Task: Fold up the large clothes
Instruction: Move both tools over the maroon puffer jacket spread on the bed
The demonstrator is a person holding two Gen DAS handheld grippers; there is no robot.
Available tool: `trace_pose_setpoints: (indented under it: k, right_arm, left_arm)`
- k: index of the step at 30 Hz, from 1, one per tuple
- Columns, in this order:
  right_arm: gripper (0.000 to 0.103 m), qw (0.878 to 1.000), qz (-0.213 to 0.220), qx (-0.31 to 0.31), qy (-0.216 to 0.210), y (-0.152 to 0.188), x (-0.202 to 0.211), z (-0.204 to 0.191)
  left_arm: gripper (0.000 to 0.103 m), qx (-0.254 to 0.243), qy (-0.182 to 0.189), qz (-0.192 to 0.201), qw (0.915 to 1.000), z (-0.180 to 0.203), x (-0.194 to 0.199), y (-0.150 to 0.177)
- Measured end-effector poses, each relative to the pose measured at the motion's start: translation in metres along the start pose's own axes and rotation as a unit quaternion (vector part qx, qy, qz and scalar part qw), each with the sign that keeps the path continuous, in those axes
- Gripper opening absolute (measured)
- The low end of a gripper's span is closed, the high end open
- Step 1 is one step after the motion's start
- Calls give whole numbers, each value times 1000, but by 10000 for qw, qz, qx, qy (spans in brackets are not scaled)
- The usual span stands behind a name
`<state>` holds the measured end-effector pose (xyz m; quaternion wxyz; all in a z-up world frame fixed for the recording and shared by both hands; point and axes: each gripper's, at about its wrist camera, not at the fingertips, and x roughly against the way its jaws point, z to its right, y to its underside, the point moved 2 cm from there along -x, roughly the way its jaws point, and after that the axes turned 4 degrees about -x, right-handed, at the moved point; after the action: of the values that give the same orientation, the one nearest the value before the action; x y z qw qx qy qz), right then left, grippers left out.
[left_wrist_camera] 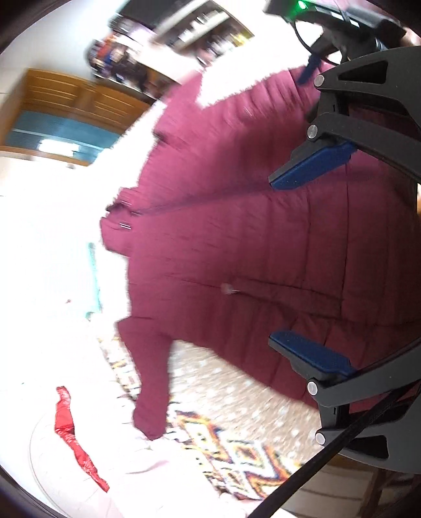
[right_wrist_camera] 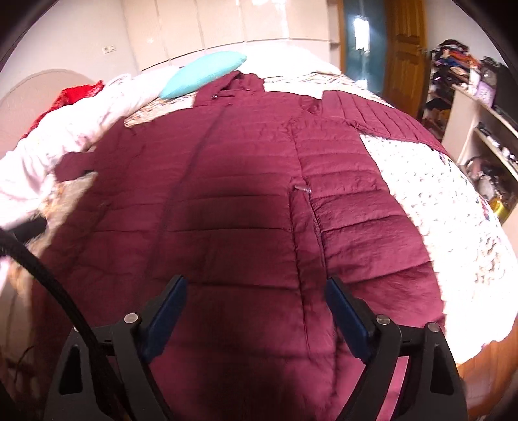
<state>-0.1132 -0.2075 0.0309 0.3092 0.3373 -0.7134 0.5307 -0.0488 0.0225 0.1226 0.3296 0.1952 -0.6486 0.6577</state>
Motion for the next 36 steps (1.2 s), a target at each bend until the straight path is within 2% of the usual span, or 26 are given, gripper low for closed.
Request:
trace_pose_setpoints:
  k: [4, 8, 14, 18, 21, 24, 30, 33, 36]
  right_arm:
    - [90, 9979, 305, 125, -554, -23, 85, -7]
    - [93, 9901, 1065, 371, -835, -49, 179, -19]
    - [97, 9659, 1934, 169, -1713, -96, 328, -23]
    - [103, 9461, 2724, 169, -1745, -127, 427, -43]
    - [103, 9388, 3085, 302, -1502, -136, 470, -62]
    - [103, 9416, 3064, 445, -1321, -133, 455, -79]
    - [103, 9594, 2365, 880, -1258, -105, 315, -106]
    - [103, 9689, 1978, 873, -1202, -92, 259, -98]
    - [103, 9784, 1787, 592, -854, -89, 208, -74]
  left_arm:
    - [89, 89, 400, 676, 9969, -8, 91, -38]
    - [89, -101, 554, 1219, 9909, -14, 183, -79]
    - [89, -338, 280, 1936, 9801, -29, 295, -130]
    - [89, -270, -132, 2360, 9713, -52, 354, -158]
    - [90, -275, -258, 2513, 9672, -64, 385, -168]
    - [90, -133, -160, 2468, 9688, -77, 380, -166]
    - [90, 99, -61, 1859, 9825, -88, 282, -145]
    - [90, 208, 223, 1482, 9885, -87, 236, -130]
    - [90, 356, 353, 1172, 9918, -84, 190, -115]
